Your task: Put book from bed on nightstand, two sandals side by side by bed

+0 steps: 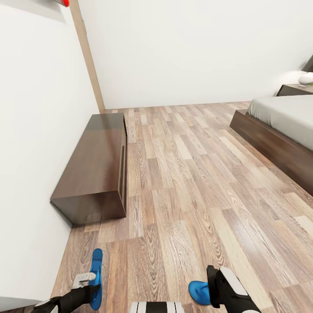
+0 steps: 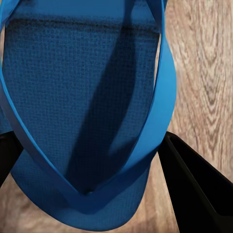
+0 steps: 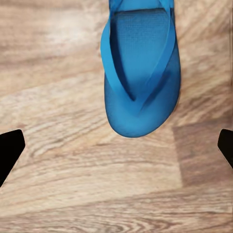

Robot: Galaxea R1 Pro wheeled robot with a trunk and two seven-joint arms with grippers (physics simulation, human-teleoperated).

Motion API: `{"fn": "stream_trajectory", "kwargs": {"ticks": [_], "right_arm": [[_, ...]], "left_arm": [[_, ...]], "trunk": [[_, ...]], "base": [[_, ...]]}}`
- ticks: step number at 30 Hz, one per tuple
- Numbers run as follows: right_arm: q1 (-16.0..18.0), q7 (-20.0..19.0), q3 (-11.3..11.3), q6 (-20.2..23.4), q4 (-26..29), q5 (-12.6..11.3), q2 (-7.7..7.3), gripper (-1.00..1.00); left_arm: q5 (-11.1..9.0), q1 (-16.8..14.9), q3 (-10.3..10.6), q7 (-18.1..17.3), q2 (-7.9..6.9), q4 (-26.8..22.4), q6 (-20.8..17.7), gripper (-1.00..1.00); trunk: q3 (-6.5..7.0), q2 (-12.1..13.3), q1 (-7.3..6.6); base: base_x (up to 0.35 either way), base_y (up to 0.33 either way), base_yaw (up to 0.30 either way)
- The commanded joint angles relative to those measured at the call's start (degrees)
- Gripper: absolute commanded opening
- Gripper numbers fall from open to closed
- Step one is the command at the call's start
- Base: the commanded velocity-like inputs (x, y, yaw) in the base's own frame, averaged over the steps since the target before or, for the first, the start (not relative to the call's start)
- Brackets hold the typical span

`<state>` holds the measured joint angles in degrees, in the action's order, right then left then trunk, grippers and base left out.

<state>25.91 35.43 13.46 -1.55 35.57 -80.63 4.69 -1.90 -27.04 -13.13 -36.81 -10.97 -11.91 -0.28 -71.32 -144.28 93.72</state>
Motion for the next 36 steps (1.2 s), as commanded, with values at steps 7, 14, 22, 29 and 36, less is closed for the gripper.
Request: {"fn": "stream_trajectory", "kwargs": {"ticks": [7,14,22,29,36], "right_arm": [[0.0,0.2,0.2,-2.4,-0.1,-0.3,-0.11,1.0],[0.0,0.2,0.2,-2.6,-0.2,-0.3,-0.12,1.0],[0.0,0.2,0.2,-2.4,-0.3,-0.3,-0.12,1.0],[0.0,0.2,0.2,-2.4,-0.3,-0.3,-0.12,1.0],[0.0,0.2,0.2,-2.4,-0.3,-0.3,-0.04,1.0]], "left_arm": [[-0.1,0.0,-0.1,-0.3,-0.02,0.0,0.1,-1.0],[-0.1,0.0,-0.1,-0.3,-0.02,0.0,0.1,-1.0],[-0.1,0.0,-0.1,-0.3,-0.02,0.0,0.0,-1.0],[-0.1,0.0,-0.1,-0.4,-0.02,0.0,0.0,-1.0],[-0.1,0.0,-0.1,-0.4,-0.02,0.0,0.0,-1.0]], "trunk": [[-0.04,0.0,-0.01],[-0.04,0.0,-0.01],[-0.04,0.0,-0.01],[-1.37,-0.1,0.14],[-2.92,-0.2,0.32]], "base": [[0.0,0.0,0.0],[0.0,0.0,0.0],[0.0,0.0,0.0],[0.0,0.0,0.0],[0.0,0.0,0.0]]}}
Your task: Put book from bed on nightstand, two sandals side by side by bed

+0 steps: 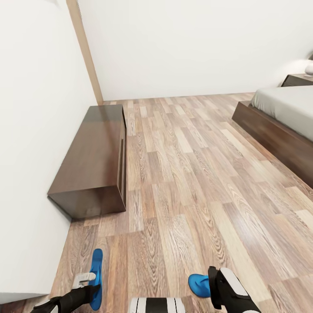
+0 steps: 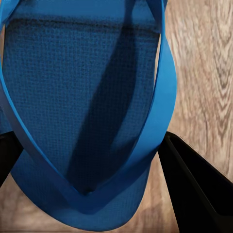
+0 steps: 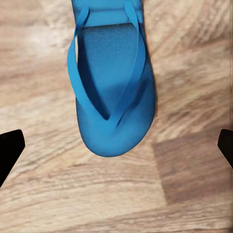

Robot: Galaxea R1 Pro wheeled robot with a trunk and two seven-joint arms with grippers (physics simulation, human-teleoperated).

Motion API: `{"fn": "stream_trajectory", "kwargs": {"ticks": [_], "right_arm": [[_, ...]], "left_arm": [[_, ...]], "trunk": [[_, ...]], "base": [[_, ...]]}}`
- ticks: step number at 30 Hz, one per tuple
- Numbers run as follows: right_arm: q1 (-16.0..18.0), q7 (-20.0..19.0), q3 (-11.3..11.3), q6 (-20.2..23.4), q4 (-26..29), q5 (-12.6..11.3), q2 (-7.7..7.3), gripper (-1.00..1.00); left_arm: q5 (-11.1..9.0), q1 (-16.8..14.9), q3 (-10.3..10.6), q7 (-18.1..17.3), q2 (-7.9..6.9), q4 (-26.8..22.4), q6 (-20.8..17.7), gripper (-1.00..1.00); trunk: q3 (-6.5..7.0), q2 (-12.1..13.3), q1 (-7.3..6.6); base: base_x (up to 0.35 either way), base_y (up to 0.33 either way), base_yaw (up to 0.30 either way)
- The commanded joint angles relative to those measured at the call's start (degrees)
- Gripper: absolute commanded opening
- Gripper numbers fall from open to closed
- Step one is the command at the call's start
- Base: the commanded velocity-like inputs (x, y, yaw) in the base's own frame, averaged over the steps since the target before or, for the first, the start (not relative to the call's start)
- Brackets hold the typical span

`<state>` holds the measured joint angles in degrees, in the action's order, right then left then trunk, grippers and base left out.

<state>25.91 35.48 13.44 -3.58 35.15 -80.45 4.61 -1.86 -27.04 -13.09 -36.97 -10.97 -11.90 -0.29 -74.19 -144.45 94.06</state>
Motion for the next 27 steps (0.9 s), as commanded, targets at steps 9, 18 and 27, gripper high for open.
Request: {"fn": "stream_trajectory", "kwargs": {"ticks": [9,18,27], "right_arm": [[0.0,0.1,0.1,-0.4,0.1,-0.5,0.05,1.0],[0.0,0.1,0.1,-0.3,0.1,-0.5,0.05,1.0],[0.0,0.1,0.1,-0.1,0.1,-0.5,0.13,1.0]], "left_arm": [[-0.2,0.0,-0.1,-0.2,-0.01,0.0,0.0,-1.0],[-0.2,0.0,-0.1,-0.2,-0.01,0.0,0.0,-1.0],[-0.2,0.0,-0.1,-0.2,-0.01,0.0,0.0,-1.0]], "trunk": [[-2.04,-0.1,0.22],[-4.04,-0.3,0.45],[-4.92,-0.3,0.55]], "base": [[0.0,0.0,0.0],[0.0,0.0,0.0],[0.0,0.0,0.0]]}}
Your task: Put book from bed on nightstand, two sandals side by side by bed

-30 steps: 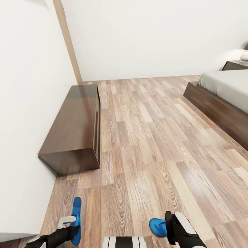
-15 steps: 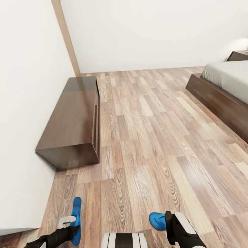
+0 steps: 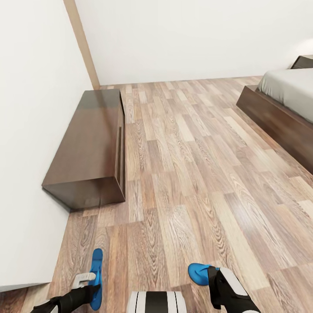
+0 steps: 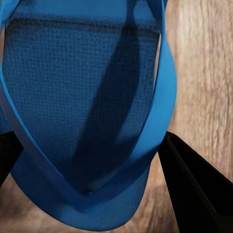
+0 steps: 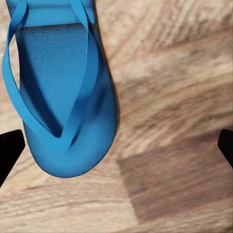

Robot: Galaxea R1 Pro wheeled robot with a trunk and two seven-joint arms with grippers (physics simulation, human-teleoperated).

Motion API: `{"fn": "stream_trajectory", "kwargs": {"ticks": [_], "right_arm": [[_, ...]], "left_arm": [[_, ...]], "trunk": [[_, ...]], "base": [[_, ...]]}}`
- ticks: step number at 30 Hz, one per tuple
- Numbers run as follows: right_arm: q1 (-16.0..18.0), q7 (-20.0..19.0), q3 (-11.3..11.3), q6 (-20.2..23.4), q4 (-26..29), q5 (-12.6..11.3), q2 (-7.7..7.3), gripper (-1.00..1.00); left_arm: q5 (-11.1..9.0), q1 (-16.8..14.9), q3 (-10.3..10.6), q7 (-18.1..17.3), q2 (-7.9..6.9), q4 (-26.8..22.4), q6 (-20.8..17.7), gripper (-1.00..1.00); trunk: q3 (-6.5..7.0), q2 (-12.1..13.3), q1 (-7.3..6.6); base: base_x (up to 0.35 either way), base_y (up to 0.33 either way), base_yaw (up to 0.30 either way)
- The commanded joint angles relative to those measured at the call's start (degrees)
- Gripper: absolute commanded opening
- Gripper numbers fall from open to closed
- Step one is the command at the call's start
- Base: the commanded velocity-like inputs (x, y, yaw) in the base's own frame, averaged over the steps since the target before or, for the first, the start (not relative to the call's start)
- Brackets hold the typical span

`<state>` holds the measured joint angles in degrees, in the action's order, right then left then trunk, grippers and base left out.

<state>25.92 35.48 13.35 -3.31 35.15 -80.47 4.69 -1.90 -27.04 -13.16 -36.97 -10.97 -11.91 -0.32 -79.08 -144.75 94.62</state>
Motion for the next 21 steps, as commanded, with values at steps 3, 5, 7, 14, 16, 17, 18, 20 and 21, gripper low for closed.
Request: {"fn": "stream_trajectory", "kwargs": {"ticks": [3,5,7,14,16,17,18,20,21], "right_arm": [[0.0,0.1,0.2,-0.3,0.1,-0.5,0.05,1.0],[0.0,0.1,0.2,-0.3,0.1,-0.5,0.05,1.0],[0.0,0.1,0.2,-0.3,0.1,-0.5,0.06,1.0],[0.0,0.1,0.2,-0.3,0.1,-0.5,0.06,1.0],[0.0,0.1,0.1,-0.4,0.1,-0.5,0.06,1.0],[0.0,0.1,0.1,-0.4,0.1,-0.5,0.06,1.0],[0.0,0.1,0.1,-0.4,0.1,-0.5,0.06,1.0],[0.0,0.1,0.1,-0.3,0.1,-0.5,0.06,1.0],[0.0,0.1,0.1,-0.3,0.1,-0.5,0.06,1.0]], "left_arm": [[-0.1,0.0,-0.1,-0.2,-0.01,0.0,0.0,-1.0],[-0.1,0.0,-0.1,-0.2,-0.01,0.0,0.0,-1.0],[-0.1,0.0,-0.1,-0.2,-0.01,0.0,0.0,-1.0],[-0.2,0.0,-0.2,-0.4,-0.08,0.0,-0.1,-1.0],[-0.2,-0.1,-0.3,-0.7,-0.15,-0.7,-0.3,-1.0],[-0.3,-0.2,-0.4,-1.2,-0.23,-1.6,-0.8,-1.0],[-0.3,-0.4,-0.4,-2.8,-0.82,-4.0,-2.9,-1.0],[-0.3,-0.5,-0.5,-8.1,-2.2,-8.3,-8.8,-1.0],[-0.6,-0.6,-0.5,-14.5,-3.36,-11.8,-14.0,-1.0]], "trunk": [[-0.04,0.0,-0.01],[-0.26,0.0,0.02],[-0.7,-0.1,0.07],[-0.92,-0.1,0.09],[-0.92,-0.1,0.09],[-0.92,-0.1,0.09],[-0.92,-0.1,0.09],[-0.92,-0.1,0.09],[-0.92,-0.1,0.09]], "base": [[0.0,0.0,0.0],[0.0,0.0,0.0],[0.0,0.0,0.0],[0.0,0.0,0.0],[0.0,0.0,0.0],[0.0,0.0,0.0],[0.0,0.0,0.0],[0.0,0.0,0.0],[0.0,0.0,0.0]]}}
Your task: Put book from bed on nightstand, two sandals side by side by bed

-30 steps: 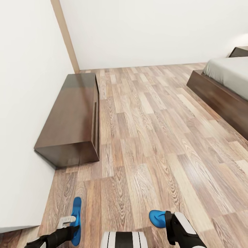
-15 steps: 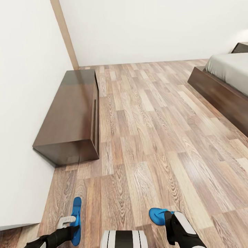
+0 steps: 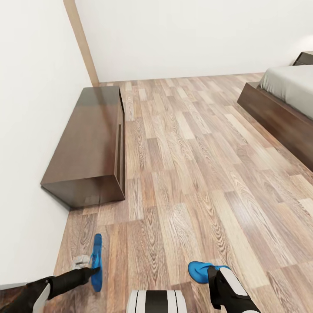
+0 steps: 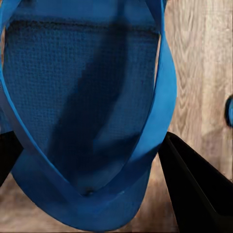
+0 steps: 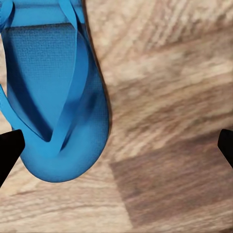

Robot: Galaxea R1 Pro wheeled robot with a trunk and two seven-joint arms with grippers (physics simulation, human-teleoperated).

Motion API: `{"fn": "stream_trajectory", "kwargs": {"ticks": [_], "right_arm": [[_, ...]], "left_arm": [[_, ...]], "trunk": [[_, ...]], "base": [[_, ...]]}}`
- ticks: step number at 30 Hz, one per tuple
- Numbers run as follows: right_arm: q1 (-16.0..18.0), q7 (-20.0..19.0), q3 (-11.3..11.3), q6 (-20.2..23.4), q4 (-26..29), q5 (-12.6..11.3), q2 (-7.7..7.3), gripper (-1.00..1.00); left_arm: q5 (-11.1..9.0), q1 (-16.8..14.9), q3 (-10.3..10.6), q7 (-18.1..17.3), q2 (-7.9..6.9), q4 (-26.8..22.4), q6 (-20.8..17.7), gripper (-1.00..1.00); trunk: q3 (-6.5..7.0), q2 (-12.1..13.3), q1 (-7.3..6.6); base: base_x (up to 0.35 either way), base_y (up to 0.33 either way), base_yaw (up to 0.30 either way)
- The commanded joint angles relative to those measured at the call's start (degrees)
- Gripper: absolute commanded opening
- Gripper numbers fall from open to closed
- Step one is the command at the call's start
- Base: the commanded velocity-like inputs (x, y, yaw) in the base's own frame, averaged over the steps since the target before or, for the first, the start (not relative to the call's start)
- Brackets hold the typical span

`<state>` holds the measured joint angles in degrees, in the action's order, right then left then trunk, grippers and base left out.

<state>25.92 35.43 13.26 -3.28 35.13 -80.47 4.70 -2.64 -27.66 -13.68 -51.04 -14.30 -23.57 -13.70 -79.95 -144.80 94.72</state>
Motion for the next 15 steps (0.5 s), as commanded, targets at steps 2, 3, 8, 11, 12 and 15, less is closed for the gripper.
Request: {"fn": "stream_trajectory", "kwargs": {"ticks": [2,3,8,11,12,15], "right_arm": [[0.0,0.1,0.2,-0.3,0.1,-0.5,0.05,1.0],[0.0,0.1,0.2,-0.3,0.1,-0.5,0.05,1.0],[0.0,0.2,0.2,-0.3,0.1,-0.5,0.05,1.0],[0.0,0.2,0.2,-0.3,0.1,-0.5,0.05,1.0],[0.0,0.2,0.2,-0.3,0.1,-0.5,0.05,1.0],[0.0,0.1,0.2,-0.3,0.1,-0.5,0.05,1.0]], "left_arm": [[0.0,0.0,0.0,-7.0,-1.01,-3.2,-4.8,-1.0],[-0.1,-0.1,0.0,-10.1,-1.51,-4.9,-6.7,-1.0],[-0.9,-0.2,0.0,-15.3,-2.84,-8.2,-10.5,-1.0],[-2.4,-0.3,0.0,-15.8,-2.91,-8.5,-11.1,-1.0],[-2.7,-0.3,0.0,-15.8,-2.91,-8.5,-11.2,-1.0],[-4.5,-0.3,0.0,-15.8,-2.87,-8.5,-11.1,-1.0]], "trunk": [[-0.05,0.0,0.0],[-0.05,0.0,0.0],[-0.05,0.0,0.0],[-0.05,0.0,0.0],[-0.05,0.0,0.0],[-0.05,0.0,0.0]], "base": [[0.0,0.0,0.0],[0.0,0.0,0.0],[0.0,0.0,0.0],[0.0,0.0,0.0],[0.0,0.0,0.0],[0.0,0.0,0.0]]}}
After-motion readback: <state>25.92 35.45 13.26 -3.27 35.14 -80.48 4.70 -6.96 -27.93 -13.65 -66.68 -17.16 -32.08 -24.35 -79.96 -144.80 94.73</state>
